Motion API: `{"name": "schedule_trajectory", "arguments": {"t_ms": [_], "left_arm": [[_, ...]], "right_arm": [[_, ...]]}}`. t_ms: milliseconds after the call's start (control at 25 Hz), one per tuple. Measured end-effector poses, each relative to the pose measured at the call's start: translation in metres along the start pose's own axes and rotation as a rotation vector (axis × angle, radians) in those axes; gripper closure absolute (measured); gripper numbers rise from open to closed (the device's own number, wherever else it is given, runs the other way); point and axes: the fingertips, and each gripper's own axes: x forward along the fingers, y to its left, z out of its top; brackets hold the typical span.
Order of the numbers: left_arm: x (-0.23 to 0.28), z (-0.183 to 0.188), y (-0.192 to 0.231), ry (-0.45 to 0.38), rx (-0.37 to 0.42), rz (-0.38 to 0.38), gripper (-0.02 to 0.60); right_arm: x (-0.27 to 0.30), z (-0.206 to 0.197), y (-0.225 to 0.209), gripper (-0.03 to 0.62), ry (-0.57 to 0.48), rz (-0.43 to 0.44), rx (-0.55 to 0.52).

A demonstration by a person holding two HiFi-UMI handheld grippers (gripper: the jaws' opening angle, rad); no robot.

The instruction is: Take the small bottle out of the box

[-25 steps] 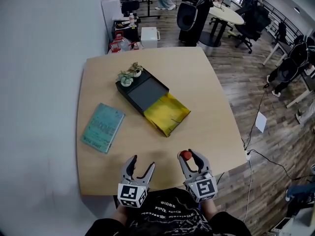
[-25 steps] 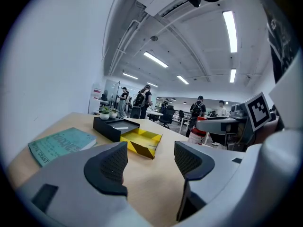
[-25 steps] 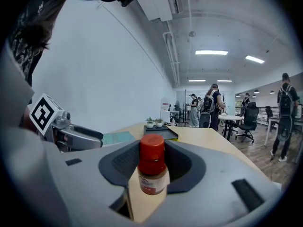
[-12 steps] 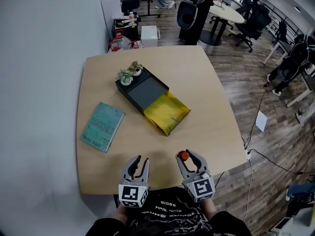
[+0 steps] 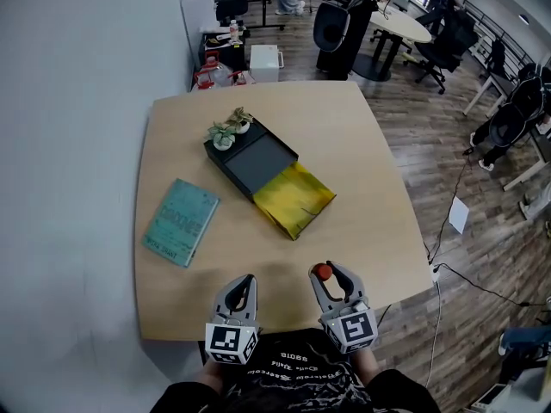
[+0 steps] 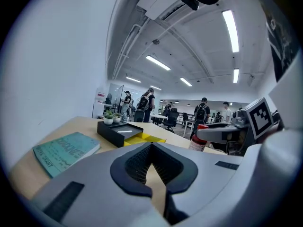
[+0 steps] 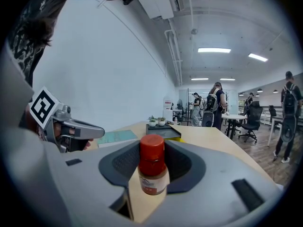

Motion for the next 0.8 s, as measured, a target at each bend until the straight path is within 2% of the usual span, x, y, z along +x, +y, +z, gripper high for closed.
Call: {"name": "schedule_trajectory", "arguments": {"t_ms": [200,440,640,800], "left_arm": [[0.004,0.009,-0.004,-0.009,0.022,-0.019,0.577],[0.006,-0.002,-0.004,0.006,0.036,-0.031,0.578],[0.006,-0.001,0.005,0.008,0.068,-0.012,0.578],[0.004,0.013,0.011,-0.007,0.09,0.001,0.578]], "right_arm": [[0.004,0.001,-0.003,0.437,-0.001,0.003,0.005],[0.009,0.001,-0.006,0.437,0.004,0.007,0.004],[0.014,0.002,-0.005,0.437,0.003,0.016,0.007],[0.014,0.001,-0.005,0.437,0.008,0.02,0.001]]}}
